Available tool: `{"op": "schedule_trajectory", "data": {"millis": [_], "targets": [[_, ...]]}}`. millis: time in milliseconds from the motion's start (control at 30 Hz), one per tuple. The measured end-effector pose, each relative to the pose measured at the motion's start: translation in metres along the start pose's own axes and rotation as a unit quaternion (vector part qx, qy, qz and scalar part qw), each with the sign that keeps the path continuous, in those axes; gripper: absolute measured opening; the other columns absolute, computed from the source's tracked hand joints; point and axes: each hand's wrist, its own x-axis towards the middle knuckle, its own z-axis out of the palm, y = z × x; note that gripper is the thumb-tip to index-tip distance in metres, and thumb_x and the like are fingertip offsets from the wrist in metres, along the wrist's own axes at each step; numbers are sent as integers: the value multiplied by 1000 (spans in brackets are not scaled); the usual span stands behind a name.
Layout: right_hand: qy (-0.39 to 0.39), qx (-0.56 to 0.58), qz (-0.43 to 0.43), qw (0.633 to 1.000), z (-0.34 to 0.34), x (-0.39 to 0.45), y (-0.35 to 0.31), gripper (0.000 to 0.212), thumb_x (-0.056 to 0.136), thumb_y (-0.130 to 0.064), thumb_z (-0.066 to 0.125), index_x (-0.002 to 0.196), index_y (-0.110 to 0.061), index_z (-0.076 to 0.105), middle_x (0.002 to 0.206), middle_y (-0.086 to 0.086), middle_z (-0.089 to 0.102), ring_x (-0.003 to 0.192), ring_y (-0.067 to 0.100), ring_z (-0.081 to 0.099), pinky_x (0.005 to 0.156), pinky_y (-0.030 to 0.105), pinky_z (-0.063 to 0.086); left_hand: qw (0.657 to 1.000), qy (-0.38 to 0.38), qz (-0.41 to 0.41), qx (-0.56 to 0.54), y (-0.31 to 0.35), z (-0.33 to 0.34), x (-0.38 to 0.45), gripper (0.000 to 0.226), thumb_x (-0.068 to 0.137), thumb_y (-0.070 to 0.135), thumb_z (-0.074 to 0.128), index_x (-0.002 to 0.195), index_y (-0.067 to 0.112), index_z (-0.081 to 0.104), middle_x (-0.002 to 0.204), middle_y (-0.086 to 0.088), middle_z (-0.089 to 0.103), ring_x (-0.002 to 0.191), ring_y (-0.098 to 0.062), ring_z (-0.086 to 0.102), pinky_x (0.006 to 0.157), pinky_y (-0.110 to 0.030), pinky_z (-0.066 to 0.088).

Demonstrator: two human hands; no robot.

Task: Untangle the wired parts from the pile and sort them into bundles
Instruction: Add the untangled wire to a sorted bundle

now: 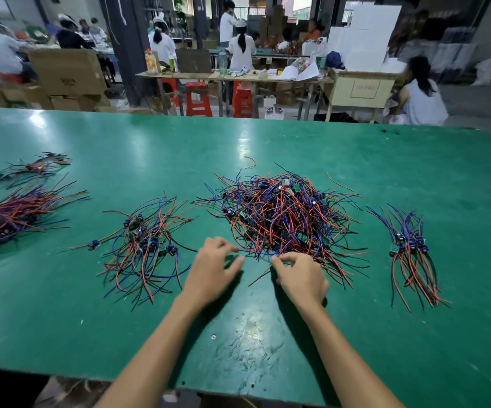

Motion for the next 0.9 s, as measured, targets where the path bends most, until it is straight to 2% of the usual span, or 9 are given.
{"op": "schedule_trajectory", "data": {"millis": [100,200,267,400,533,633,733,800,900], "targets": [[2,109,-10,994,-5,-5,15,31,86,-62,65,91,-34,77,63,-6,68,68,14,67,63,25,42,999,9,-25,-24,17,24,-14,37,95,48,61,121,22,68,115,6,60,111,-15,51,96,-31,40],[-10,306,-74,949,-11,-17,32,16,91,-38,73,81,-25,75,53,1,59,49,13,52,53,26,40,991,109,-79,10,27,28,-25,46,95,46,60,133,21,57,125,2,53,116,-19,45,99,-35,38],[-11,350,-119,929,-13,-24,35,11,92,-29,73,82,-25,72,54,-3,57,50,9,49,51,25,41,984,156,-69,-39,37,26,-28,39,97,44,58,130,23,60,120,5,57,111,-16,47,96,-35,41],[-24,247,-239,939,-12,-32,29,11,88,-35,70,82,-26,68,67,-11,65,57,5,56,58,25,47,962,1,-59,-266,64,21,-22,27,102,35,56,97,17,75,93,2,74,85,-9,63,79,-30,50],[-33,133,-344,929,-9,-43,29,9,81,-36,67,88,-29,67,79,-14,67,70,3,58,68,31,52,912,-77,-131,-380,76,18,-12,41,97,30,65,77,-5,61,68,-12,54,65,-17,48,65,-35,40],[-9,125,-335,934,-13,-43,31,23,86,-47,62,79,-25,63,74,-11,63,70,6,57,66,31,48,908,-80,-136,-389,76,15,-17,28,96,38,66,85,15,77,75,5,65,71,-9,58,68,-24,45],[21,140,-283,949,-16,-42,32,36,90,-52,50,76,-22,64,67,-5,62,65,12,58,61,38,47,960,-26,-58,-274,73,11,-21,25,94,41,67,82,22,78,86,8,70,91,-7,61,81,-24,45],[14,214,-225,950,-18,-39,32,34,91,-54,49,81,-26,65,67,-5,65,63,11,60,60,37,48,967,-26,-23,-251,73,5,-24,24,92,38,71,75,21,73,75,11,70,78,-5,65,76,-26,50],[-75,379,-129,913,-22,-33,31,32,93,-55,58,100,-28,73,77,-8,70,65,10,57,59,29,45,979,-41,12,-201,75,-1,-27,26,88,39,75,75,16,72,66,2,71,65,-22,66,70,-39,54]]}}
